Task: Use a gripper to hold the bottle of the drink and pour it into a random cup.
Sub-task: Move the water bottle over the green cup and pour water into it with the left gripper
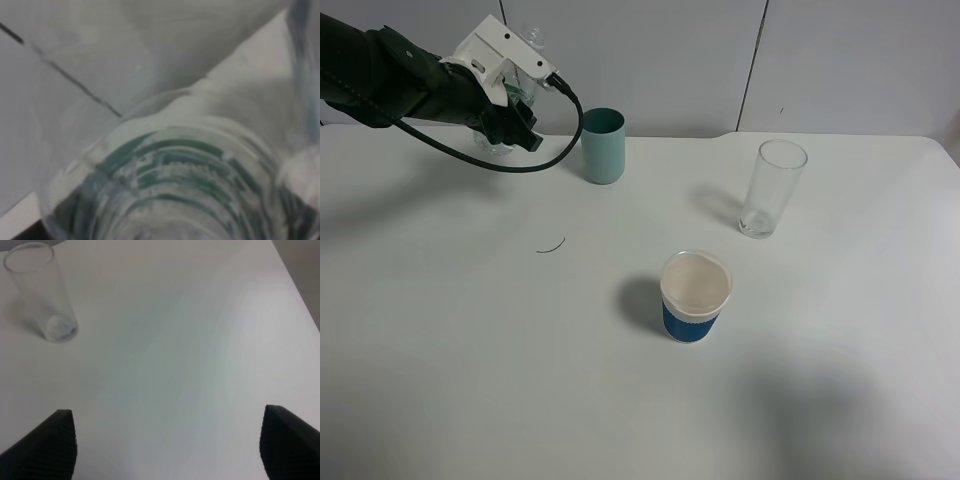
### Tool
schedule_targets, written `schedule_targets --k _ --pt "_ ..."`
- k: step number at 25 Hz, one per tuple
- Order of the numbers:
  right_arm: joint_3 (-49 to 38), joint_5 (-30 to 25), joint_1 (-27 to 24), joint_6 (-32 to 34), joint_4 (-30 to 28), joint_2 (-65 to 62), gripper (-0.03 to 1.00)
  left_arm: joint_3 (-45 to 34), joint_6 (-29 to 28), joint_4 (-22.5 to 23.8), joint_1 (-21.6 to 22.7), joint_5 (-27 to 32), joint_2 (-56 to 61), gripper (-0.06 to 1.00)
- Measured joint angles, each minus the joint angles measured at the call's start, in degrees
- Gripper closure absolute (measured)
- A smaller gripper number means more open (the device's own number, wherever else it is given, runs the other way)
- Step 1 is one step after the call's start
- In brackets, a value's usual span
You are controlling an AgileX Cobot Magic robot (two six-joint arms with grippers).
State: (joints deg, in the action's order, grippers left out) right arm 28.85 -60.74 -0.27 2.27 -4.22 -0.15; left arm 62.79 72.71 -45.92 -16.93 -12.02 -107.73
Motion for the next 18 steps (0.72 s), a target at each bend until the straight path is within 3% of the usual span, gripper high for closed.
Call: schedule_targets --k 2,5,11,14,18 --pt "0.00 0.00 0.00 0.00 0.00 0.00 0.22 0.00 4.23 -3.97 0.00 0.00 -0.12 0.40" --pt "0.00 0.00 0.00 0.00 0.00 0.00 0.22 0.00 13.57 -13.44 -0.26 -1.48 -0.67 0.40" --pt "0.00 0.00 0.00 0.00 0.00 0.00 0.22 1.93 36.90 -33.62 -3.46 -11.77 -2.20 0.40" --pt "0.00 0.00 0.00 0.00 0.00 0.00 0.22 3.74 42.02 -37.51 -4.70 -16.11 -2.43 0.40" --pt "0.00 0.00 0.00 0.00 0.00 0.00 0.22 5.80 44.53 -38.79 -6.57 -21.26 -2.47 0.40"
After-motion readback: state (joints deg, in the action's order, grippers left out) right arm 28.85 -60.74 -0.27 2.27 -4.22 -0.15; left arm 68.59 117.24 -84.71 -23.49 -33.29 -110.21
